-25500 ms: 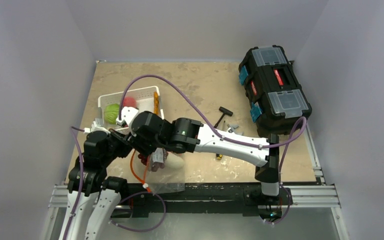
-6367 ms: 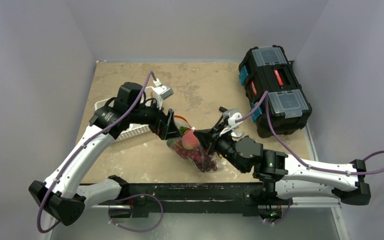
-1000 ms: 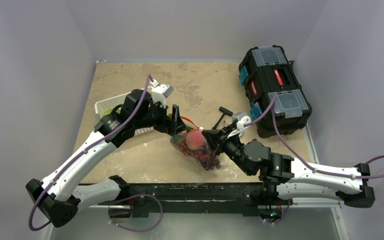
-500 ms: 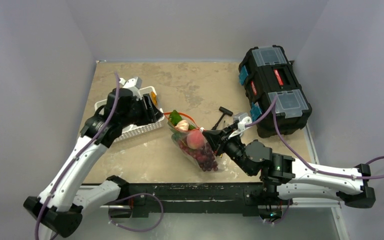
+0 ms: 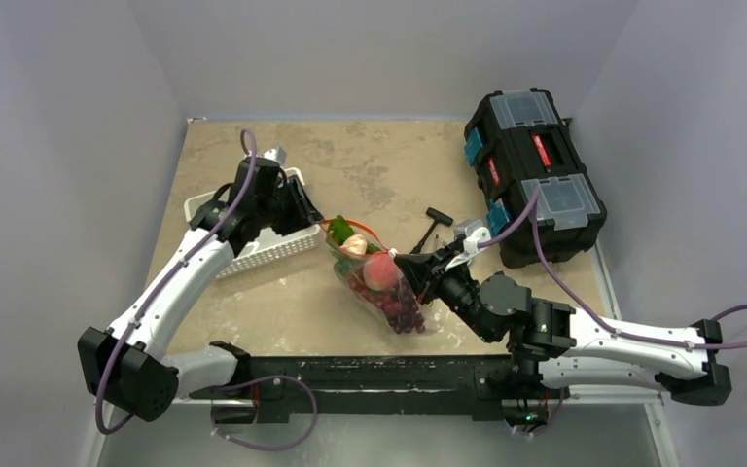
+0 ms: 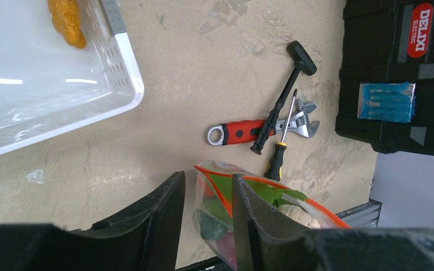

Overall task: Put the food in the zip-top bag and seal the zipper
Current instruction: Adjust the fake food in the zipper food storage bag.

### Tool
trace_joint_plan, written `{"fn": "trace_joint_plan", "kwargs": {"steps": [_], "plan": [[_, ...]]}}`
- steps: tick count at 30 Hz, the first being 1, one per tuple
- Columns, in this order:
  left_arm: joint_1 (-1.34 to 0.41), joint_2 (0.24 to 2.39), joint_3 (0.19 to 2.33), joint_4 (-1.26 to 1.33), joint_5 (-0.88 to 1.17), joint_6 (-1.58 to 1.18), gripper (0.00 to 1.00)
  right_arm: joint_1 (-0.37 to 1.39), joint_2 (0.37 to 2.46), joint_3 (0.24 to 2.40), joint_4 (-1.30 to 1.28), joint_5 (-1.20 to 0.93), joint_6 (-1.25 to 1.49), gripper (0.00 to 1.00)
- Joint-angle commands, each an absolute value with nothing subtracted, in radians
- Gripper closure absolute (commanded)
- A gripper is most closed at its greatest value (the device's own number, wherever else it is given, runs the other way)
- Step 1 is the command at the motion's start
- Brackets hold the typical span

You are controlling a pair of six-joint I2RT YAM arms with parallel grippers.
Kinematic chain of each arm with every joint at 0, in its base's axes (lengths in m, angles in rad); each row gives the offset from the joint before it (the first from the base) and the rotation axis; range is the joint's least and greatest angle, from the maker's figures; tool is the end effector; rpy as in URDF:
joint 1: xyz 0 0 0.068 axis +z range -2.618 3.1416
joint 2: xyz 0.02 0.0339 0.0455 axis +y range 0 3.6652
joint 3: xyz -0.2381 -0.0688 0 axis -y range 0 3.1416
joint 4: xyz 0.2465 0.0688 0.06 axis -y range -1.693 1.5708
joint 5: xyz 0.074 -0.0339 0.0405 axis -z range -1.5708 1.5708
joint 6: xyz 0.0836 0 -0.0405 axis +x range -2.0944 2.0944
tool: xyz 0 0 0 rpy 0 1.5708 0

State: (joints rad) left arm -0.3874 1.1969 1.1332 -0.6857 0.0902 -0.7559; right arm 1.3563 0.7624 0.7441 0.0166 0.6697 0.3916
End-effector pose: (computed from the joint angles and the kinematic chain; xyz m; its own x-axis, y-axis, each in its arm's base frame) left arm 0.2731 -0.1195 0.2722 -0.7589 -0.4282 -0.4906 -0.1144 0.8294 -0.5468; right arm 0.1007 0.2185 0.3332 -0.2423 0.2936 -0.9247 -0.5858 0.7155 0.3807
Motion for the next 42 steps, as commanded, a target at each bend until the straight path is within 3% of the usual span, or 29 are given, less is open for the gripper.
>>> {"fn": "trace_joint_plan", "kwargs": {"steps": [1,4,10,16,18,19,22,23,31,42], "plan": [[-0.383,1.206,1.097,-0.579,0.151,-0.812,0.64,1.358,0.740,0.752,0.078,0.673,0.382,1.00],[-0.383,1.228,1.084,-0.566,0.185,-0.818,0.64,1.358,0.743,0.753,0.079,0.671,0.382,1.00],[-0.383,1.234,1.062,-0.553,0.234,-0.816,0.76,1.359,0.750,0.758,0.079,0.669,0.382,1.00],[-0.383,1.254,1.021,-0.479,0.338,-0.823,0.65,1.358,0.761,0.761,0.078,0.667,0.381,1.00],[-0.383,1.259,1.011,-0.462,0.358,-0.819,0.66,1.358,0.757,0.762,0.073,0.667,0.385,1.00],[-0.383,1.259,1.006,-0.457,0.364,-0.815,0.69,1.358,0.755,0.761,0.072,0.669,0.385,1.00],[-0.383,1.243,1.007,-0.461,0.358,-0.790,0.96,1.358,0.748,0.761,0.061,0.674,0.386,1.00],[-0.383,1.222,1.017,-0.489,0.337,-0.771,1.00,1.358,0.747,0.761,0.056,0.675,0.387,1.00],[-0.384,1.021,1.119,-0.667,0.249,-0.692,1.00,1.358,0.753,0.761,0.057,0.601,0.300,1.00],[-0.387,0.707,0.945,-0.749,0.172,-0.792,1.00,1.358,0.927,0.863,-0.019,0.495,0.281,1.00]]}}
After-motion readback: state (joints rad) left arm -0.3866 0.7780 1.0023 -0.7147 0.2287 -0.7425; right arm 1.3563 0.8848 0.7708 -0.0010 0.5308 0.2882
